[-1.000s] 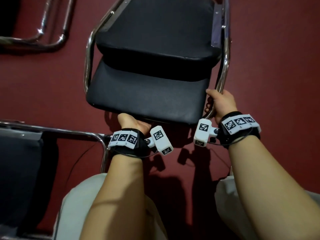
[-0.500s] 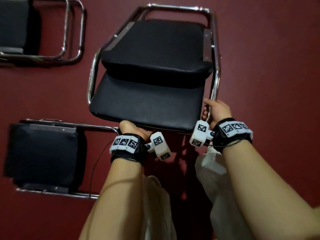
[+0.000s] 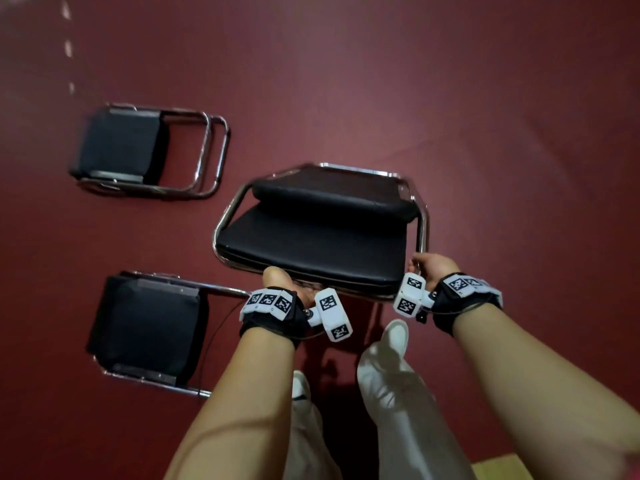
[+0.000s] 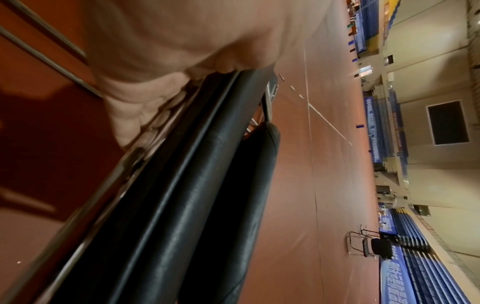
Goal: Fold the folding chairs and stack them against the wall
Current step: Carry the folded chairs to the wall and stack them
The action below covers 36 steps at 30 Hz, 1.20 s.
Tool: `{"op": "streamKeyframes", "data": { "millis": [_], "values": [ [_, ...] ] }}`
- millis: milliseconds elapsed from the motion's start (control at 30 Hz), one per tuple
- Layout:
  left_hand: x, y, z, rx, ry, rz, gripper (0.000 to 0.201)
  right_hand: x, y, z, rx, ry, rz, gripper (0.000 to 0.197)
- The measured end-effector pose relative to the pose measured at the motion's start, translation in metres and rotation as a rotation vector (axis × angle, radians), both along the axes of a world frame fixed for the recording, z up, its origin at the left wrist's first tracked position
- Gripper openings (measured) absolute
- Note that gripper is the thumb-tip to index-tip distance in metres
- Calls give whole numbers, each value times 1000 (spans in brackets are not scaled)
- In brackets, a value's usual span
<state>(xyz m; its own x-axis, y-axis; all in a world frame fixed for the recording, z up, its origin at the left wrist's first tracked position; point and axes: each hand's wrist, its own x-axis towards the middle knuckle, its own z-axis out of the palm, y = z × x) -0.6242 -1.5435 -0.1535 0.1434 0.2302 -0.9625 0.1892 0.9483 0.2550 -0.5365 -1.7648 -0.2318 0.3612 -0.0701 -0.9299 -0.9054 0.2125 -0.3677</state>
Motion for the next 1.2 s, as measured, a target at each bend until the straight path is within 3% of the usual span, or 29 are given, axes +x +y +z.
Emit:
{"op": "streamKeyframes", "data": {
  "millis": [133, 233, 300, 367, 433, 500, 533, 567, 600, 700, 733, 833, 900, 933, 1000, 1067, 1133, 1200],
  "values": [
    [25, -11, 60, 20, -51, -109, 37, 30, -23, 65, -72, -31, 185, 30],
    [48, -20, 88, 67, -79, -132, 49, 40, -36, 104, -183, -82, 441, 22],
    [59, -25, 102, 78, -116, -209, 46, 45, -44, 121, -223, -128, 614, 21],
    [65, -33, 112, 81, -143, -321, 38, 50, -49, 132, -109, -63, 561, 17],
    [68, -41, 113, 122, -150, -449, 39, 54, -51, 129, -82, -93, 577, 27],
    [73, -49, 115, 203, -135, -521, 45, 70, -51, 111, -71, -61, 479, 8],
    [78, -51, 117, 238, -127, -537, 47, 83, -56, 76, -47, -54, 403, 16],
    [84, -51, 117, 274, -130, -545, 51, 95, -58, 54, -32, -50, 367, 38],
    [90, -50, 118, 301, -142, -564, 60, 99, -57, 47, -16, -17, 369, 46],
    [110, -32, 93, 377, -86, -611, 108, 91, -41, 123, 16, -52, 396, 35],
    [117, -24, 85, 392, -73, -629, 110, 92, -37, 133, 2, -59, 394, 38],
    [135, -3, 92, 471, -40, -715, 94, 100, -25, 131, 76, -37, 420, 57],
    [146, 24, 84, 530, 5, -751, 91, 108, -16, 128, 50, -6, 625, 78],
    [151, 36, 83, 558, 21, -748, 91, 110, -12, 141, 47, 34, 720, 77],
    [164, 68, 69, 590, 38, -727, 98, 114, 1, 166, 52, 65, 791, 52],
    [170, 88, 82, 577, 36, -717, 95, 118, 19, 175, 55, 68, 867, 41],
    [174, 98, 113, 578, 1, -723, 82, 124, 39, 181, 28, 31, 920, 34],
    [181, 116, 128, 585, -34, -741, 63, 138, 68, 179, -3, -33, 832, 25]
  ]
}}
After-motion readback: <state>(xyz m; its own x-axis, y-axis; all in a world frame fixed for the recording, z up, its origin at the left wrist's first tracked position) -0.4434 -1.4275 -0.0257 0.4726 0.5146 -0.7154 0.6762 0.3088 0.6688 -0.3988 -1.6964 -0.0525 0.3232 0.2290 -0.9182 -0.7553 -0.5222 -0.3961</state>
